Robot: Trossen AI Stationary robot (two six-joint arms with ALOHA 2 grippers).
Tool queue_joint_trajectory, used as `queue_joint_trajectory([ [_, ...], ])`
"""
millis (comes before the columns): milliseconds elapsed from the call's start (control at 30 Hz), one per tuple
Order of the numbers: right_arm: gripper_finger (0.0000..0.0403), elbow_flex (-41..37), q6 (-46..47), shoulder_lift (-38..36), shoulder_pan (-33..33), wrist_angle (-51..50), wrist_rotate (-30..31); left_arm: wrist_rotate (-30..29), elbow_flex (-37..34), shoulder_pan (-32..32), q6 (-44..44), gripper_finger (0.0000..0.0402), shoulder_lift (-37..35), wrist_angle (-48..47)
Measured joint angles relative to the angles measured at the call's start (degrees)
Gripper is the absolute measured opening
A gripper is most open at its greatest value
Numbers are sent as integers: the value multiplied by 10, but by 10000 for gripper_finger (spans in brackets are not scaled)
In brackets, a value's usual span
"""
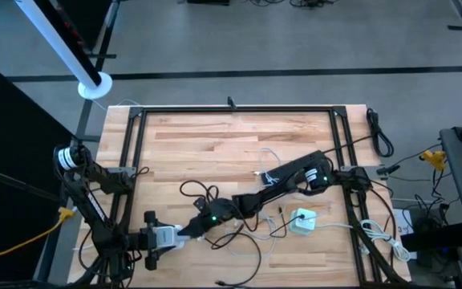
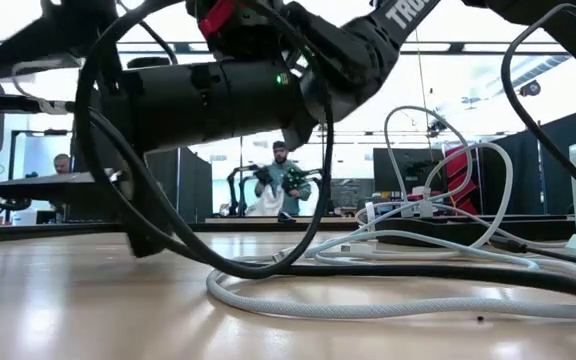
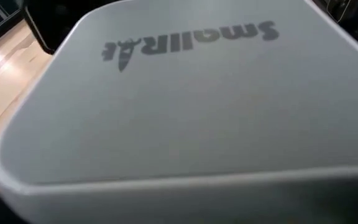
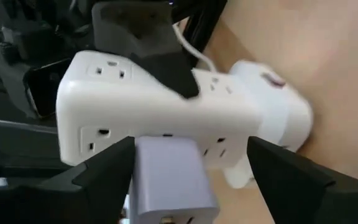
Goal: Plug in charger cables
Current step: Move the white charger cable wire to the top center of the table
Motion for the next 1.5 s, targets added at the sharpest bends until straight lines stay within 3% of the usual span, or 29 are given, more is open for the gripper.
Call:
queue_joint_trajectory([
  [233, 257, -1, -90, -57, -28, -111, 4, 7, 1, -1, 4, 303, -1, 0],
  [467, 233, -2, -256, -171, -42, -272, 23, 15, 1, 0, -42, 303, -5, -12],
  [700, 196, -1, -377, -322, 7, -425, 87, 55, 1, 34, -131, 302, -61, -145],
  [833, 178, -1, -387, -377, 57, -480, 156, 60, 0, 65, -139, 301, -93, -231],
  [1000, 160, -1, -367, -393, 133, -482, 241, 44, -3, 124, -155, 301, -122, -286],
  [1200, 145, -1, -314, -372, 195, -482, 294, 23, -28, 175, -211, 299, -131, -227],
  [1500, 137, -1, -283, -354, 230, -483, 311, 71, -38, 125, -221, 298, -127, -110],
])
